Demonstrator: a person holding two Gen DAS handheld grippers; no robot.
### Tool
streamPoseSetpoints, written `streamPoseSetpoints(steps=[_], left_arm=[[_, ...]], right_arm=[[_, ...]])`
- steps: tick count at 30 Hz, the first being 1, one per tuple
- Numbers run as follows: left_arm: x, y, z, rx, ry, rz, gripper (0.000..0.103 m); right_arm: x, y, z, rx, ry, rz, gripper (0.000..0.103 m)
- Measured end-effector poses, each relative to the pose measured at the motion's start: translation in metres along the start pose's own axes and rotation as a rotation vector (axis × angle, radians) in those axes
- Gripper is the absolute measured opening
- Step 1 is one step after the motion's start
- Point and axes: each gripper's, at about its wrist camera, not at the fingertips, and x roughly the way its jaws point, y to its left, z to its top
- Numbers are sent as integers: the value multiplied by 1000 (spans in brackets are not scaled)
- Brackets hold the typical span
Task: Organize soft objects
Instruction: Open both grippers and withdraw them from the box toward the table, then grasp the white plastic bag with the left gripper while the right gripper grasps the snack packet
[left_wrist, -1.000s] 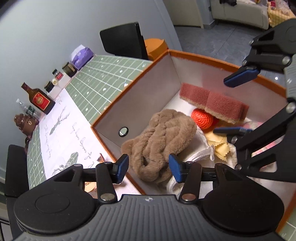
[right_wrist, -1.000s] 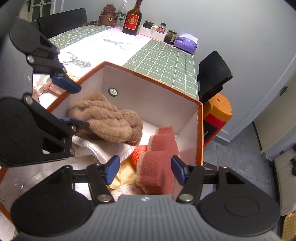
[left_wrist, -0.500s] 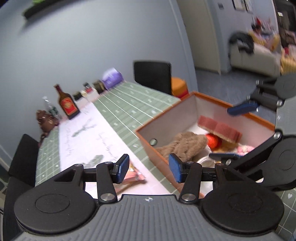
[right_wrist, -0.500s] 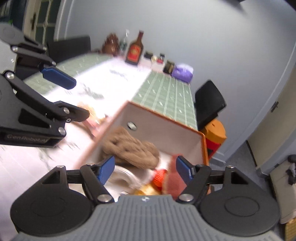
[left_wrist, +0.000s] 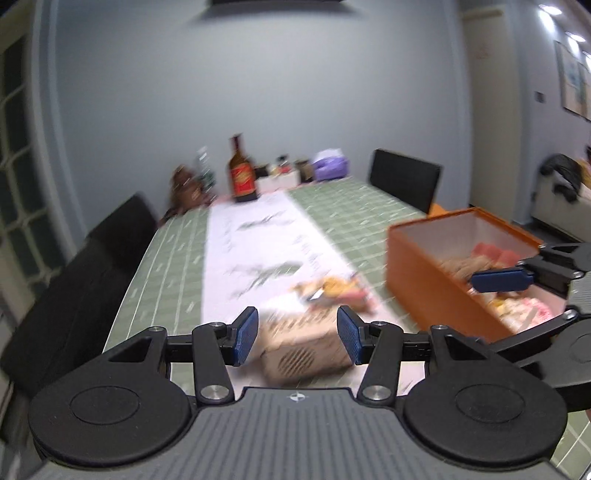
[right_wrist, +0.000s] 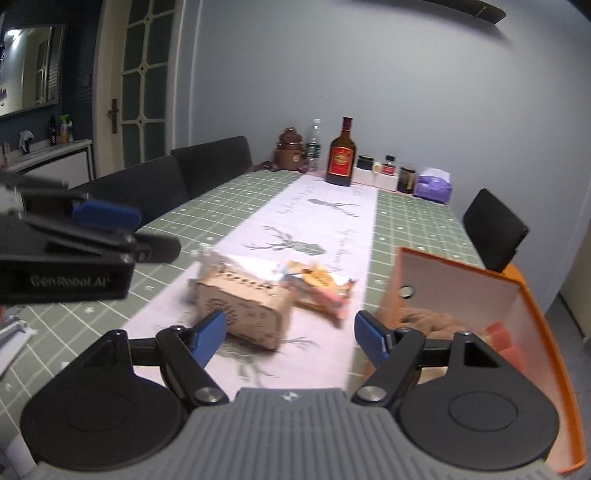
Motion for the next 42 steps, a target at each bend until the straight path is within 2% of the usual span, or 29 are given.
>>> streamPoseSetpoints(steps=[4, 8, 11, 18, 25, 29, 30, 34, 35, 37, 42], left_arm=[[0, 27, -30, -87, 40, 35, 59], [-1, 47, -51, -178, 72, 5, 59], [3, 55, -56, -210, 88, -12, 58], [7, 60, -41, -231, 81, -27, 58], [19, 86, -4, -377, 74, -68, 59], [45, 89, 18, -405, 125, -78, 65], [53, 89, 23, -402, 145, -76, 69], [91, 93, 37, -423, 228, -86, 71], [102, 93, 39, -418, 258, -93, 75], [123, 93, 42, -394, 319, -111, 77], [172, 102, 35, -375, 432, -82, 77]], right_arm=[[7, 23, -11, 29, 7, 18, 76], [16, 30, -23, 90, 43, 43, 76], [23, 31, -29, 111, 76, 43, 76], [29, 26, -23, 104, 89, 43, 76], [34, 13, 6, 57, 84, 56, 74], [45, 5, 27, 24, 105, 70, 69], [50, 3, 31, 13, 113, 71, 69], [71, -4, 49, -40, 156, 71, 69], [78, -7, 52, -54, 169, 72, 68], [93, -12, 59, -76, 202, 76, 67], [133, -26, 76, -137, 278, 75, 64]])
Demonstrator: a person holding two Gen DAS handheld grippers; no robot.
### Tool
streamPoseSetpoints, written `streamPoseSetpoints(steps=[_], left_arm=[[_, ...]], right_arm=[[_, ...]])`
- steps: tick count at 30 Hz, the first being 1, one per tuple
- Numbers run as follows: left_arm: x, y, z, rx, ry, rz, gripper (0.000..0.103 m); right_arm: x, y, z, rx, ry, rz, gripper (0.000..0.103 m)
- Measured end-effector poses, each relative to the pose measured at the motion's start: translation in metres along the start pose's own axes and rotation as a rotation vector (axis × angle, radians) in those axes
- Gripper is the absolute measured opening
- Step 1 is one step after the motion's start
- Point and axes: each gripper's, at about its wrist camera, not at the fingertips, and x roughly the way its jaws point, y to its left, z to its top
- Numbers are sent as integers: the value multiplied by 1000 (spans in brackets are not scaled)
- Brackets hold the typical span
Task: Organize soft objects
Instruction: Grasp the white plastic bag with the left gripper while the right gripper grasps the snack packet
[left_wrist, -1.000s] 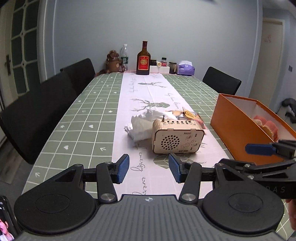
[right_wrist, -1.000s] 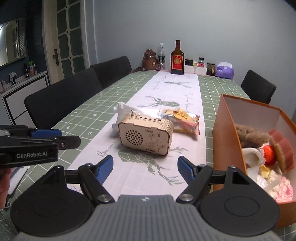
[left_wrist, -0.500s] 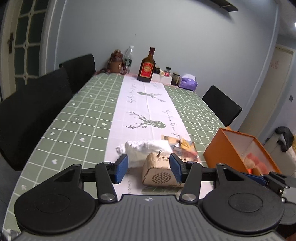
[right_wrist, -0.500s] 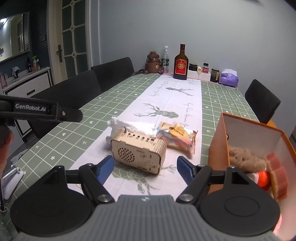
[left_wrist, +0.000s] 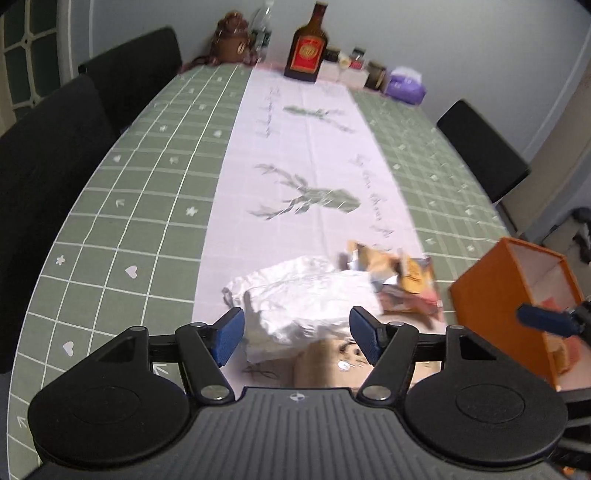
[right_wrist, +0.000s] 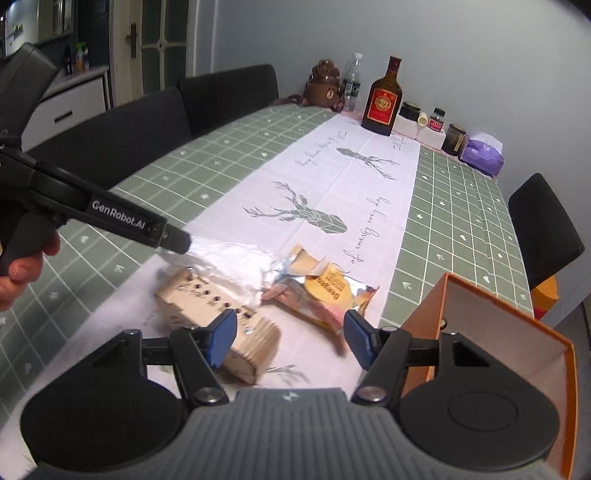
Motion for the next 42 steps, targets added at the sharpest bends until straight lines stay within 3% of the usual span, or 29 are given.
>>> streamPoseSetpoints(steps=[8, 15, 22, 30, 33, 36, 42], left_arm=[[47, 15, 8, -31, 99, 11, 77], [75, 15, 10, -30, 151, 17, 76], [88, 9, 15, 12, 179, 43, 61], [95, -5, 17, 92, 154, 93, 40], [95, -5, 18, 87, 140, 86, 29], [95, -7, 17, 88, 127, 84, 21], [94, -12, 18, 95, 93, 99, 17]], right_arm=[[55, -20, 27, -133, 110, -19, 64], [103, -20, 46, -259, 222, 43, 64], [140, -25, 59, -380, 354, 102, 64], [170, -20, 61, -449, 411, 116, 74], [179, -17, 59, -456, 443, 108, 72], [181, -15, 57, -456, 446, 95, 63], [177, -10, 52, -448, 417, 63, 47]])
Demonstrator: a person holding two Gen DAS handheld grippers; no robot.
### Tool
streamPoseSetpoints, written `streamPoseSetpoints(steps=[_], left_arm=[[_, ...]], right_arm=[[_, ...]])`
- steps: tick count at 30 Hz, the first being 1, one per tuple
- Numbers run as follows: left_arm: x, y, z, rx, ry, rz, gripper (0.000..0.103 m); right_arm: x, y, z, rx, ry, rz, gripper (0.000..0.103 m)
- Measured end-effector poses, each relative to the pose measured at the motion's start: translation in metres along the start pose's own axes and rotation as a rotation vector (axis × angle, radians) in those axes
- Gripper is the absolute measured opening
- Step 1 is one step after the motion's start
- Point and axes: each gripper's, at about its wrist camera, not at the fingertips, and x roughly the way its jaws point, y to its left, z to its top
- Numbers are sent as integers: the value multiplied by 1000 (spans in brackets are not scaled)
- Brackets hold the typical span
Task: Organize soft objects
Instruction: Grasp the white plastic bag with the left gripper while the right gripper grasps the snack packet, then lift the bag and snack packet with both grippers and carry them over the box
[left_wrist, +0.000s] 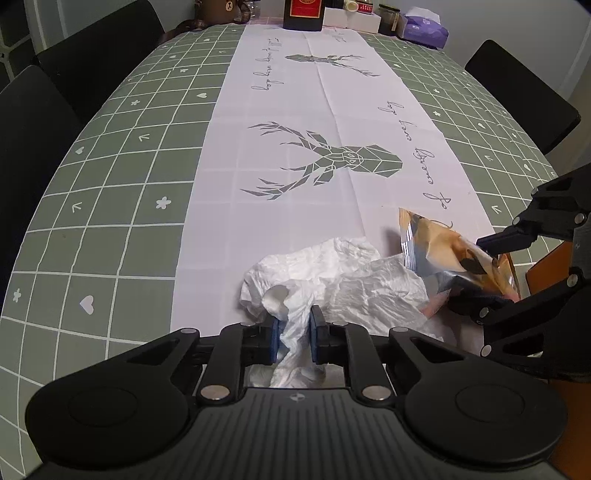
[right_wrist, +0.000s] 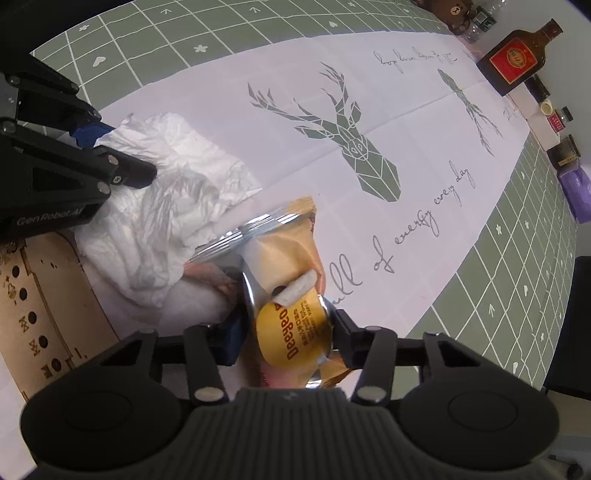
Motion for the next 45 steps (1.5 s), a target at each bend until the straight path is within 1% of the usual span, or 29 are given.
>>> streamPoseSetpoints(steps=[2, 5, 8, 10, 13, 15, 22, 29, 34, 37, 41, 45], left_arm=[[-4, 2, 1, -6, -21, -4, 16], [-13, 2, 4, -7, -48, -2, 16], [-27, 2, 9, 6, -82, 21, 16], [-37, 3, 12, 4, -107, 29, 16], [-52, 5, 17, -4, -143, 31, 15], [-64, 6, 19, -9, -169, 33, 15], [-110, 4, 22, -6, -266, 33, 15], [-169, -11, 15, 28, -368, 19, 15], [-213, -33, 3, 76, -432, -7, 15], [-235, -51, -7, 106, -456, -48, 15], [-254, -83, -23, 159, -463, -112, 15], [-263, -119, -41, 212, -454, -192, 15]], right_arm=[[-2, 2, -1, 4, -6, -11, 41], [-4, 3, -1, 28, -17, -23, 35], [-7, 5, -2, 37, -30, -37, 32], [-10, 5, -2, 47, -34, -27, 32], [-19, 6, -2, 52, -47, -44, 32], [-30, 4, -1, 70, -64, -41, 32], [-79, 5, 4, 100, -138, -83, 32], [-135, 14, -5, 117, -200, -120, 32], [-175, 19, -27, 132, -227, -135, 32], [-197, 22, -48, 148, -235, -148, 32], [-221, 22, -83, 169, -223, -175, 32], [-234, 13, -126, 194, -185, -224, 32]])
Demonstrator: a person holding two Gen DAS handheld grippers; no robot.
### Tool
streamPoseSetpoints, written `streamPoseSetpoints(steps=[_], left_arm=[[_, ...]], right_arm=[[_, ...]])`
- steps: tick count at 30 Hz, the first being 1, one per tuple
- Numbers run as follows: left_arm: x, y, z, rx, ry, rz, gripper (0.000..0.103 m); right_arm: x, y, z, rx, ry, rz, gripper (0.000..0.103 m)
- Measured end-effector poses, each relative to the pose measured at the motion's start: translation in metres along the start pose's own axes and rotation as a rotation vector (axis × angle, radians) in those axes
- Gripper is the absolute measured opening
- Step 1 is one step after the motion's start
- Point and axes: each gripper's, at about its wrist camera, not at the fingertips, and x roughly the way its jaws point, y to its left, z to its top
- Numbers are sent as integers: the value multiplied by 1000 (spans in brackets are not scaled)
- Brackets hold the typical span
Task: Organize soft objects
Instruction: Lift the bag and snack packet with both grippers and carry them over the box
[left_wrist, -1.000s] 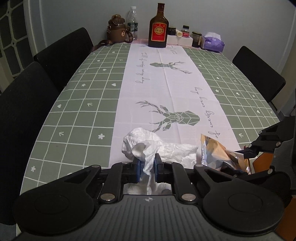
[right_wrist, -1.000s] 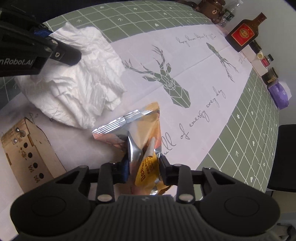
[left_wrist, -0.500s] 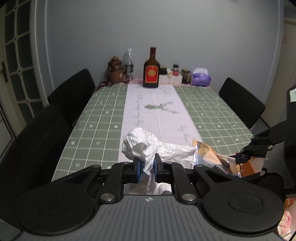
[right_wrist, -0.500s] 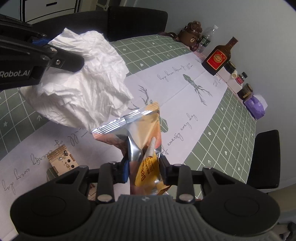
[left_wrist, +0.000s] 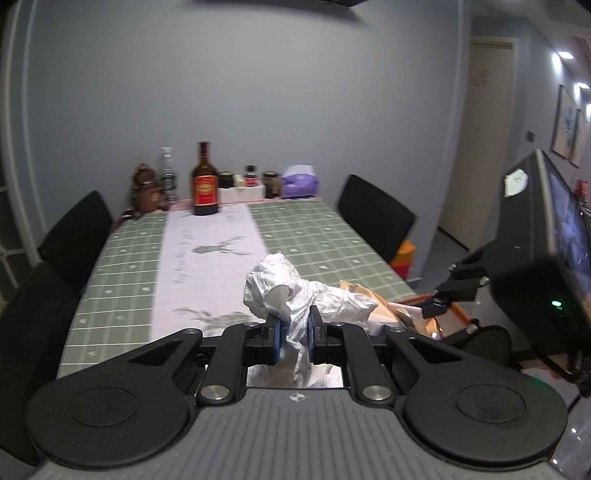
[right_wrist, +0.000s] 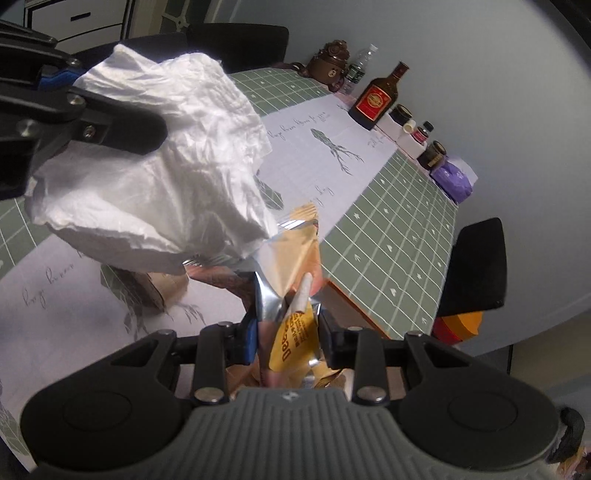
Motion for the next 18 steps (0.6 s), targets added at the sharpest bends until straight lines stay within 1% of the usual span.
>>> streamPoseSetpoints(steps=[4, 7, 9, 13, 18], left_arm=[[6, -42, -6, 46, 26, -77, 15], [19, -69, -14, 69, 67, -128, 15], [31, -87, -22, 94, 107, -154, 15], [60, -114, -43, 145, 204, -182, 15], [90, -140, -71, 224, 319, -165, 15]], right_arm=[[-9, -27, -43, 45, 46, -50, 33], [-10, -44, -76, 93, 80, -49, 33], [-6, -50, -97, 124, 106, -29, 33], [10, -50, -131, 157, 158, 32, 33], [46, -39, -164, 138, 252, 90, 33]])
